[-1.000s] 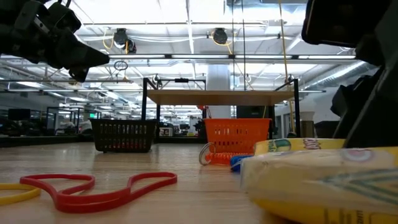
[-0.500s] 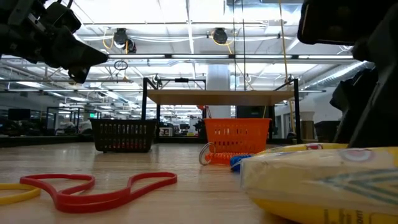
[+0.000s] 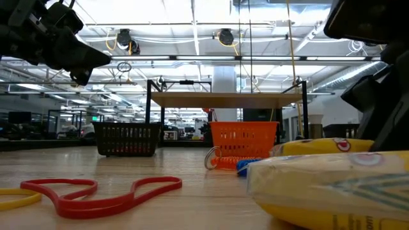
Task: Pick & Place Office Desk Supplies
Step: Put the yellow crayon box into the right black bin
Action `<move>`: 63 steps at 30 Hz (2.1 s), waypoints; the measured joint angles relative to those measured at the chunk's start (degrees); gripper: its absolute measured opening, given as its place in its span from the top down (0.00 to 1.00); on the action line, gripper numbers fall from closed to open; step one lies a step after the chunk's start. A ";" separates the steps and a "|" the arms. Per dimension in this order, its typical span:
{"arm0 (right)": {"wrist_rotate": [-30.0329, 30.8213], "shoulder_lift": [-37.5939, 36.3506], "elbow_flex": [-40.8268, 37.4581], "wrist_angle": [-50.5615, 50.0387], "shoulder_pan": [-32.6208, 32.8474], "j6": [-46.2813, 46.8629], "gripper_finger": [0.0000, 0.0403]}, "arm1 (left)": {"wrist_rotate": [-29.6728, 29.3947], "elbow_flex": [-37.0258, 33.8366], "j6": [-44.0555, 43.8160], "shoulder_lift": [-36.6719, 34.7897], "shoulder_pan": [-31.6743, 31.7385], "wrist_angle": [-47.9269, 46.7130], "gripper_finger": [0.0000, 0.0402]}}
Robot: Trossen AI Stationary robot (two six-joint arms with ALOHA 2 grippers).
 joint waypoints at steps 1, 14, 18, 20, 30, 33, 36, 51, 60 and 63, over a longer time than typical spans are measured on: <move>0.02 -0.29 0.00 0.86 0.02 -0.65 0.83 | -0.01 0.00 -0.01 0.00 0.00 0.01 0.95; 2.16 -9.86 -3.50 0.55 0.04 -4.60 0.81 | -0.10 0.00 -0.81 0.00 0.00 0.09 0.95; 3.67 -15.47 -5.77 2.20 0.38 -7.08 0.83 | -0.10 0.00 -0.79 0.00 0.00 0.09 0.95; 5.18 -19.19 -7.18 3.00 0.79 -8.55 0.82 | -0.10 0.00 -0.79 -0.01 0.00 0.09 0.95; 6.73 -40.70 -11.82 -5.20 -0.17 -14.20 0.83 | -0.08 0.00 0.50 0.00 0.00 0.09 0.95; 8.40 -47.36 -11.82 -18.28 -1.78 -10.02 0.82 | -0.08 0.00 0.57 0.00 0.00 0.09 0.95; 7.74 -51.84 -11.85 -33.68 -3.75 -2.25 0.82 | -0.06 0.00 1.76 0.00 0.00 0.09 0.95; -9.90 -50.23 -11.85 -55.36 -18.86 1.48 0.83 | -1.61 0.00 5.08 0.00 0.00 2.21 0.95; -17.28 -44.94 -14.79 -53.95 -24.61 -6.35 0.79 | -1.65 0.00 4.97 0.00 0.00 1.93 0.95; -21.28 -44.66 -18.03 -51.98 -26.49 -8.44 0.77 | -1.65 0.00 4.94 0.00 0.00 1.89 0.95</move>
